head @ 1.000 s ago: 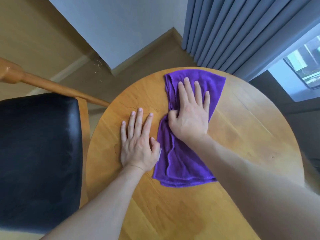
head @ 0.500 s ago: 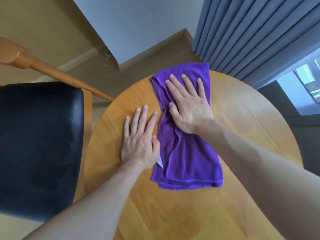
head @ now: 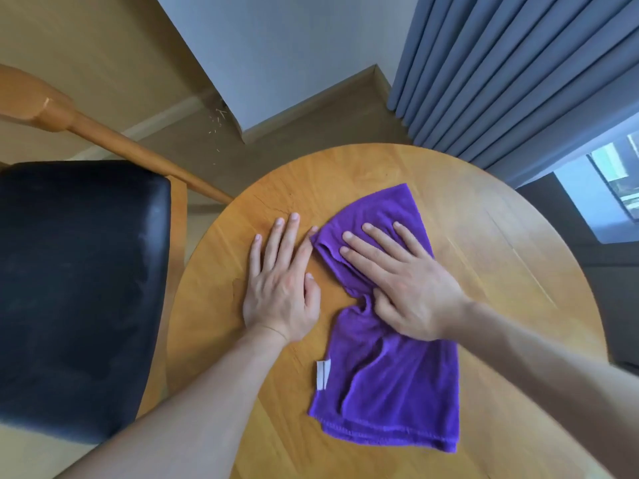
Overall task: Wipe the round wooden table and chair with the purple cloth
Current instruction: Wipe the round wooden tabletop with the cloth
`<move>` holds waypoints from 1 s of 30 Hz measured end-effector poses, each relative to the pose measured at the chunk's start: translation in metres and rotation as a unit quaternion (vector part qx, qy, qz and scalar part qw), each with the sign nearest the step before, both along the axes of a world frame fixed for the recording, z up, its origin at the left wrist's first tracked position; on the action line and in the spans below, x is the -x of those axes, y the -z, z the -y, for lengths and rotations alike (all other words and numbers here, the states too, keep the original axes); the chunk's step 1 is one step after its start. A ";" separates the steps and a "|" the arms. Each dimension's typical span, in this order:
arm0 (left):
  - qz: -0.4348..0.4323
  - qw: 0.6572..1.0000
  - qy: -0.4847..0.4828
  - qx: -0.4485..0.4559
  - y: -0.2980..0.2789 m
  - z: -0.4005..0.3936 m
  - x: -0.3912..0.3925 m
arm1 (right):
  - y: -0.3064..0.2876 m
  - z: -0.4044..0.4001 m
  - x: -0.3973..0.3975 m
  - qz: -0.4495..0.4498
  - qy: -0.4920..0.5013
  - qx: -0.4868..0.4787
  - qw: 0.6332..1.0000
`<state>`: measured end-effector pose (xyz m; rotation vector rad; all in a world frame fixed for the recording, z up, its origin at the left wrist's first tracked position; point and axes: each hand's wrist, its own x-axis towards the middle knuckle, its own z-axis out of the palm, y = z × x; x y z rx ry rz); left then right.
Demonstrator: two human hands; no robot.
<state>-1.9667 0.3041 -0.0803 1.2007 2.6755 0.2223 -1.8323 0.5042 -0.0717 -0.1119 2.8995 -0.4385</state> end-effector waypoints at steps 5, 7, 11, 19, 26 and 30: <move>0.007 1.000 -0.006 -0.007 -0.002 -0.001 0.000 | -0.001 -0.058 0.034 -0.015 0.081 -0.002 0.997; 0.008 1.000 -0.004 -0.006 -0.003 -0.001 0.000 | -0.005 -0.037 0.050 -0.027 0.223 -0.004 0.974; 0.002 1.000 -0.004 -0.010 -0.001 0.000 -0.001 | -0.007 0.031 0.068 -0.033 0.385 0.020 0.922; 0.000 1.000 0.001 -0.005 0.000 -0.001 0.000 | -0.001 0.011 0.028 -0.029 0.134 0.031 0.990; 0.004 1.000 -0.001 -0.004 -0.001 -0.001 -0.002 | -0.003 -0.034 0.062 -0.060 0.319 0.010 0.946; 0.001 1.000 0.001 -0.007 -0.001 -0.001 -0.002 | -0.002 0.015 0.103 -0.052 0.490 0.027 0.870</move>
